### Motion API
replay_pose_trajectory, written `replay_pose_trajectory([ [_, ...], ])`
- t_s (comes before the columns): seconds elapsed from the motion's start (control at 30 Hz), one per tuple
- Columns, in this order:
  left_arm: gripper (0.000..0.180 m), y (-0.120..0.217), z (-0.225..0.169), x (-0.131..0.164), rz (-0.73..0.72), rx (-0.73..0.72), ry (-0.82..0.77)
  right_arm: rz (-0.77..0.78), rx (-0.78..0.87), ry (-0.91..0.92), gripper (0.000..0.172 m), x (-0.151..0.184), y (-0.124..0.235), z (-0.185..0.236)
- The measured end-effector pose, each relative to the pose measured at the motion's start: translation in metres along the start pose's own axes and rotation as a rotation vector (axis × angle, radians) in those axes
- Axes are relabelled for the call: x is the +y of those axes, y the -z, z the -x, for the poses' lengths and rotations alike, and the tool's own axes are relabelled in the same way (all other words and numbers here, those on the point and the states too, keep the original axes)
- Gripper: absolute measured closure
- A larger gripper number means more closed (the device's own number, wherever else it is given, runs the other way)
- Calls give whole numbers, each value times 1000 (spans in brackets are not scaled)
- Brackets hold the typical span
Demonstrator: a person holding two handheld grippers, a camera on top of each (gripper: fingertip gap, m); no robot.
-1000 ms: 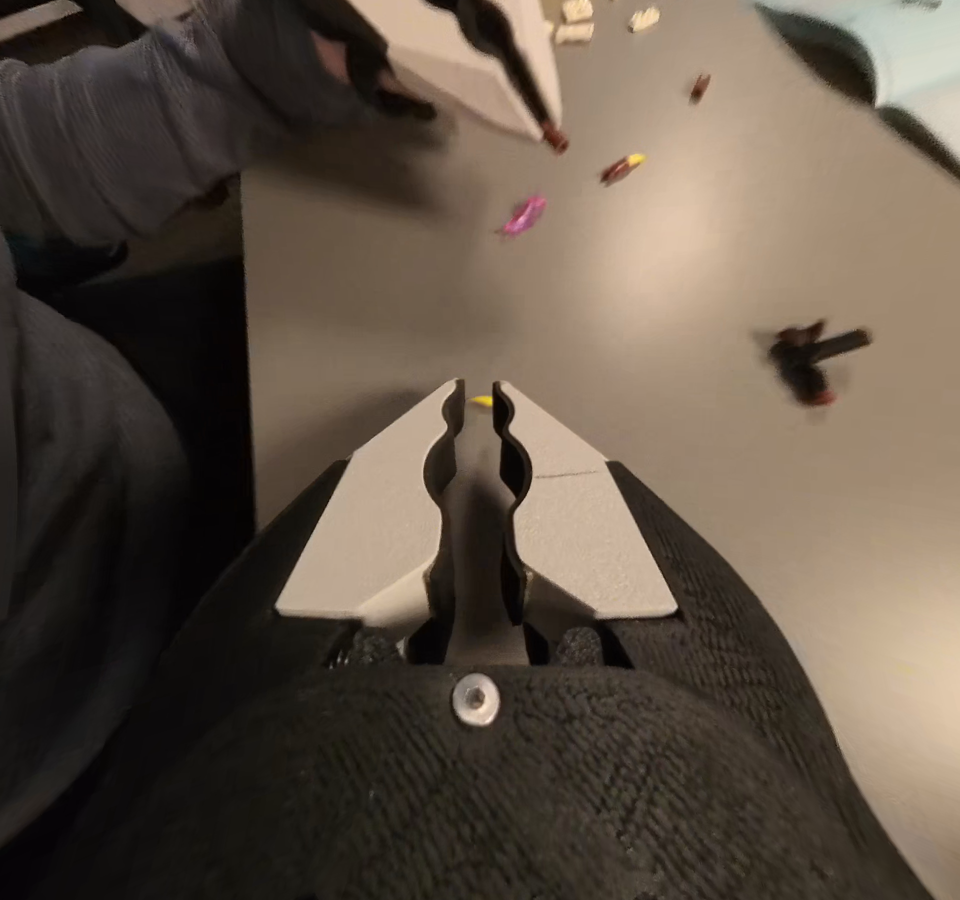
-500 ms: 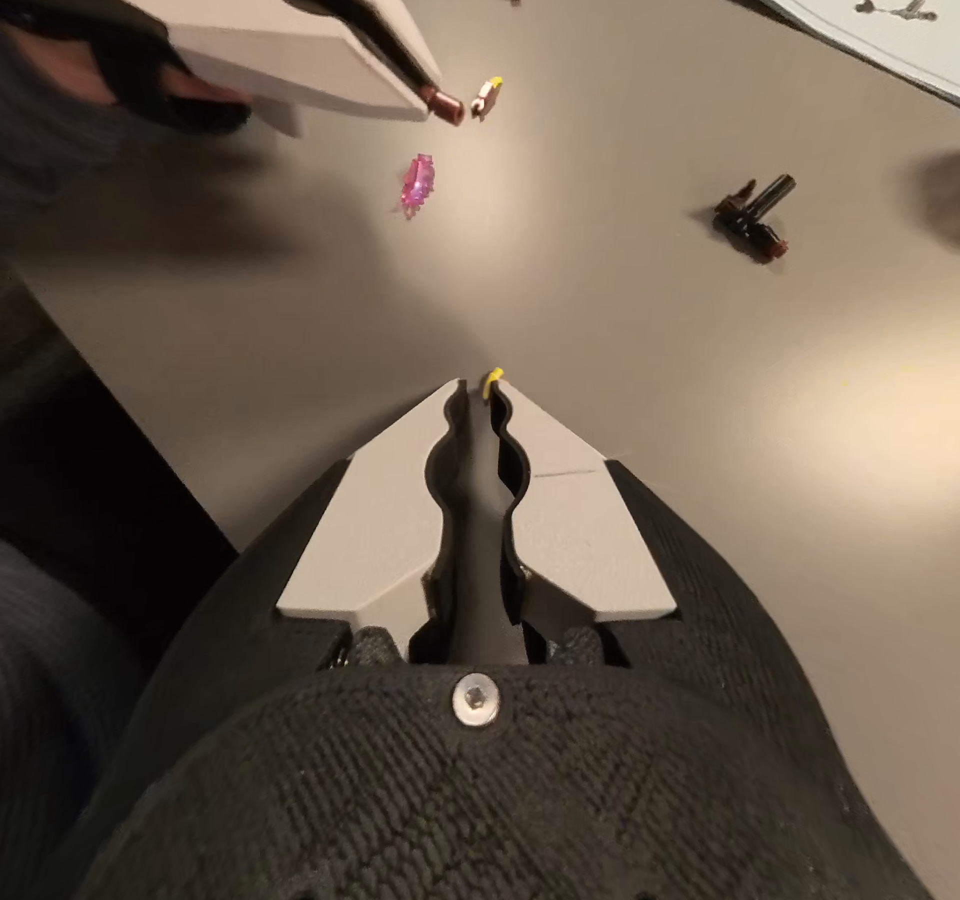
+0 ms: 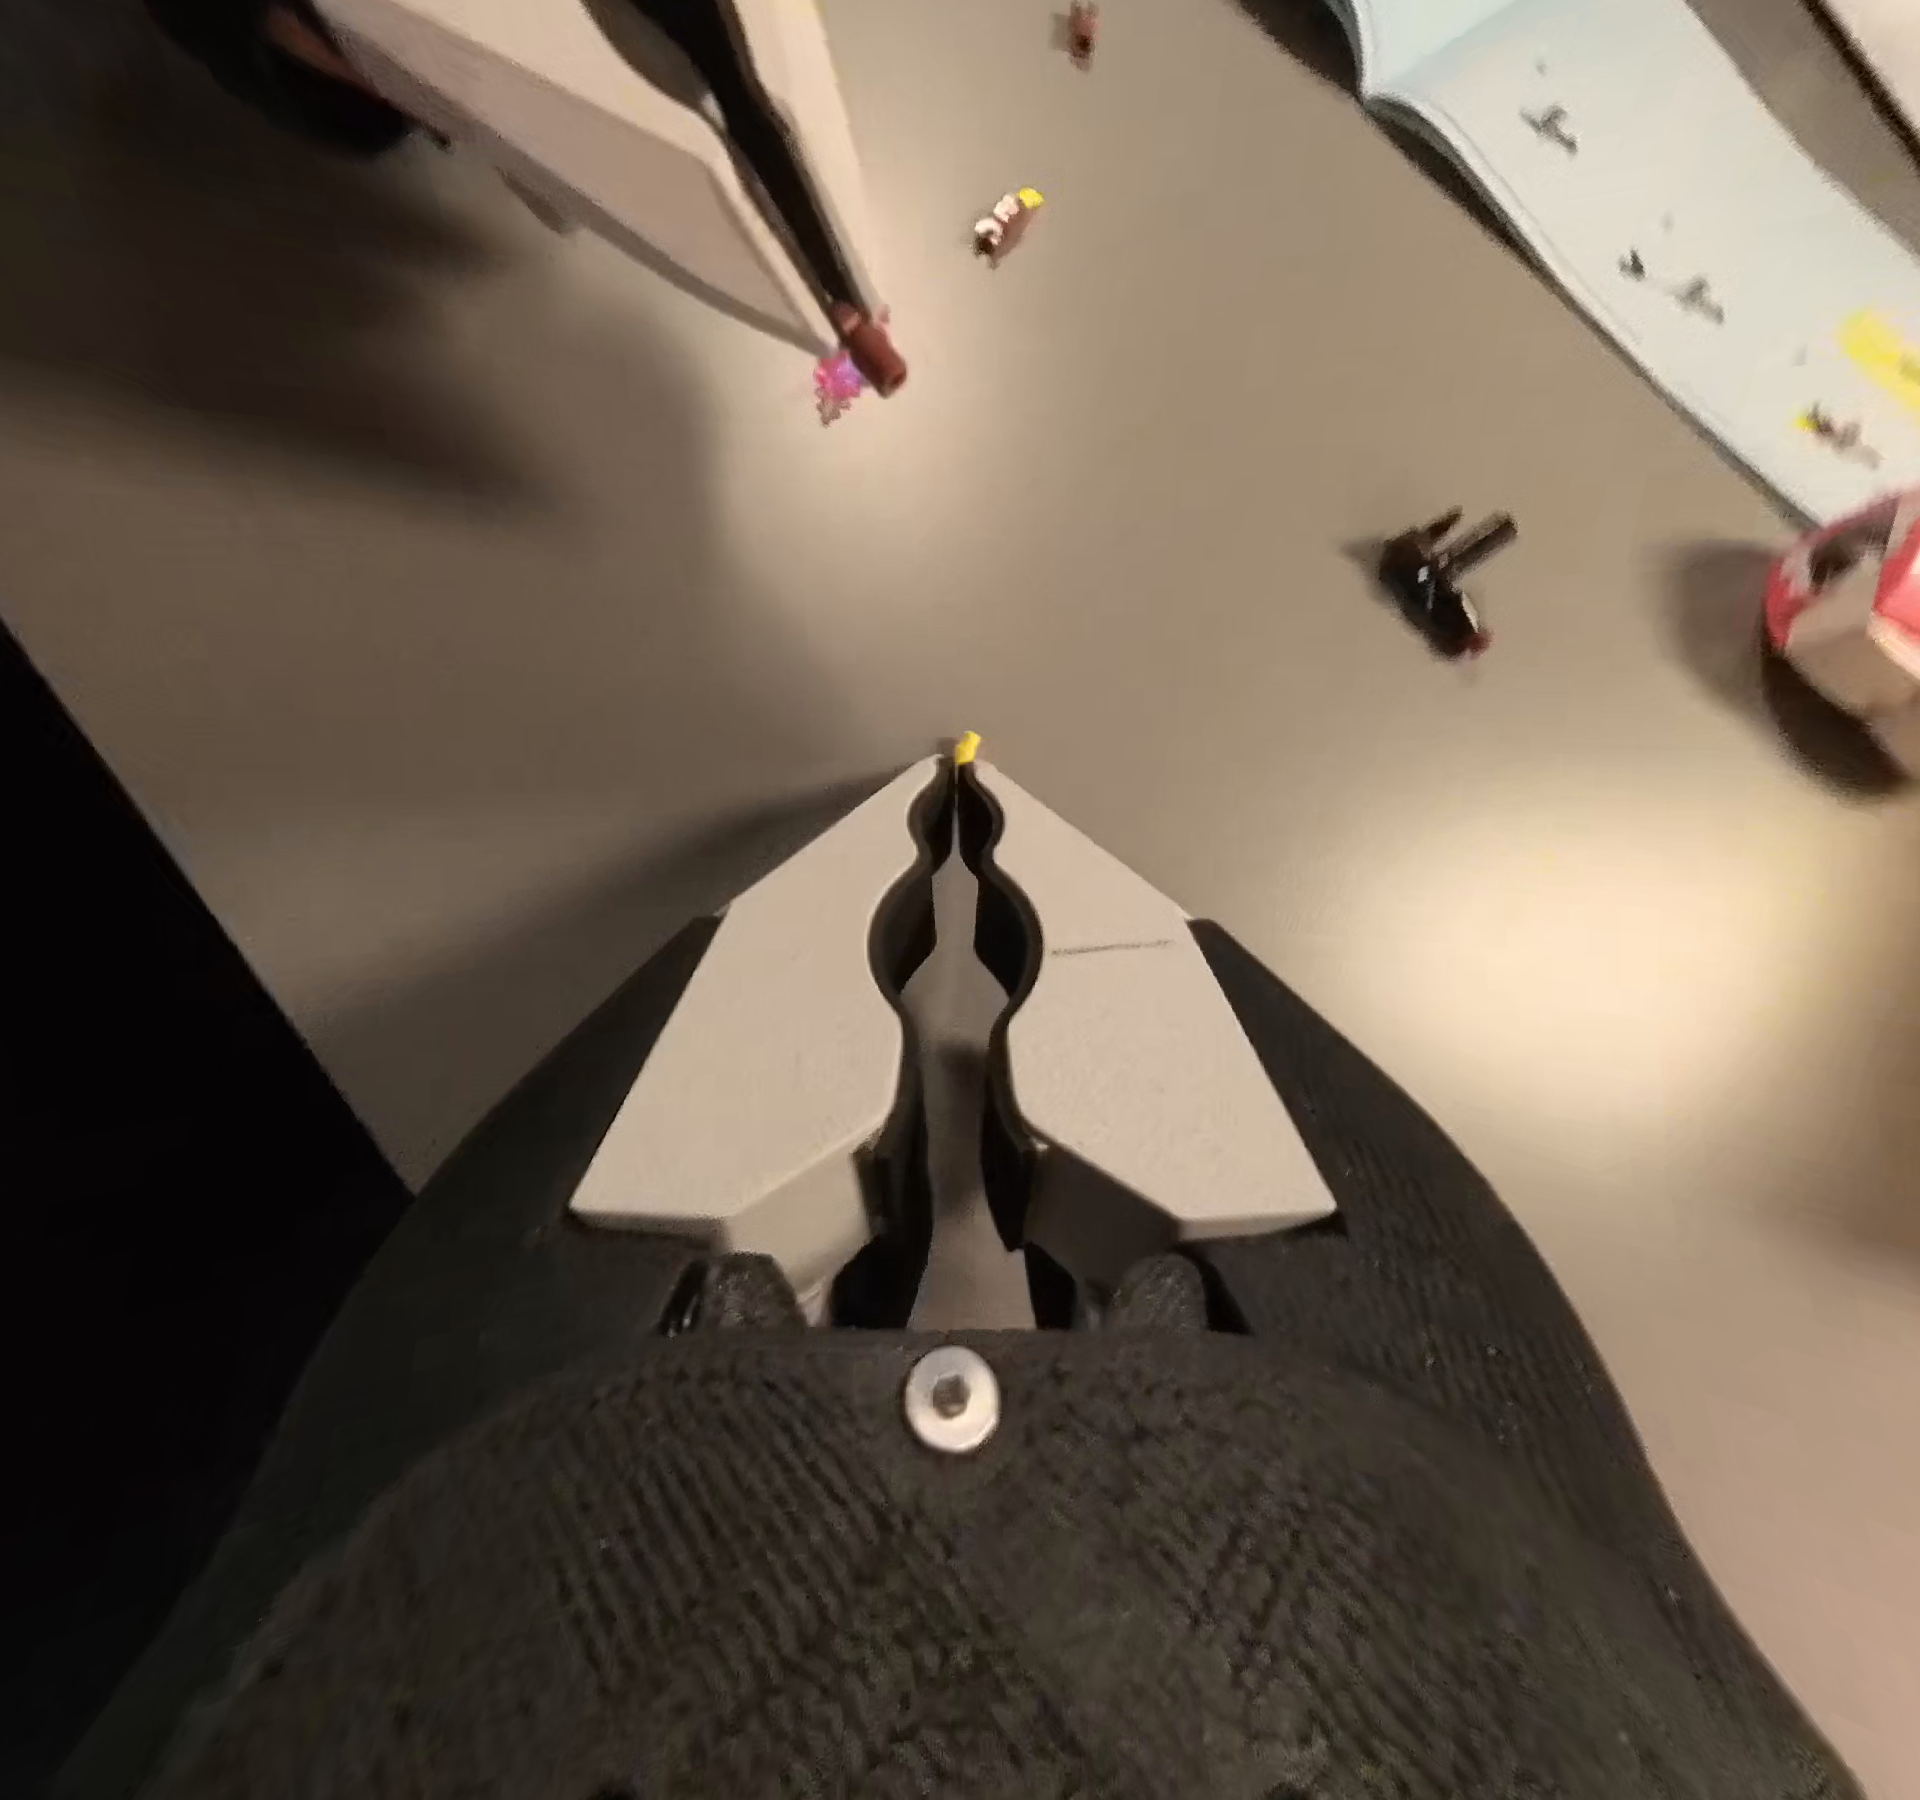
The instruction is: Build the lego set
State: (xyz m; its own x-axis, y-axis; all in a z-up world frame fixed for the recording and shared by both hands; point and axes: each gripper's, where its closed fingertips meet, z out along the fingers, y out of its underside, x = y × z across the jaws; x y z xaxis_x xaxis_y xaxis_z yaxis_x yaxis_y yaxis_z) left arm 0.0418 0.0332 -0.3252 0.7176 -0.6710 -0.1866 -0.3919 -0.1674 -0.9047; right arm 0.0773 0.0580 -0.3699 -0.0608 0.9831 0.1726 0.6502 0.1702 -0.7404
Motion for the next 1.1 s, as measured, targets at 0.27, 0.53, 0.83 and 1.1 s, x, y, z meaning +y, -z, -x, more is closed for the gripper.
replay_pose_trajectory([
  [0.27, 178, 1, 13, 31, 180, 28, 41, -292, -162, 621, 172, -49, -25, 4],
  [0.53, 179, 10, 37, 42, 213, -89, 66, -409, -74, 905, 172, -69, -47, -10],
  [0.83, 179, 11, 44, 39, 188, -180, -135, -487, 96, 1155, 172, -68, -54, -7],
  [1.1, 179, 11, 46, 44, 215, -185, -178, -473, 7, 1011, 172, -68, -56, -9],
])
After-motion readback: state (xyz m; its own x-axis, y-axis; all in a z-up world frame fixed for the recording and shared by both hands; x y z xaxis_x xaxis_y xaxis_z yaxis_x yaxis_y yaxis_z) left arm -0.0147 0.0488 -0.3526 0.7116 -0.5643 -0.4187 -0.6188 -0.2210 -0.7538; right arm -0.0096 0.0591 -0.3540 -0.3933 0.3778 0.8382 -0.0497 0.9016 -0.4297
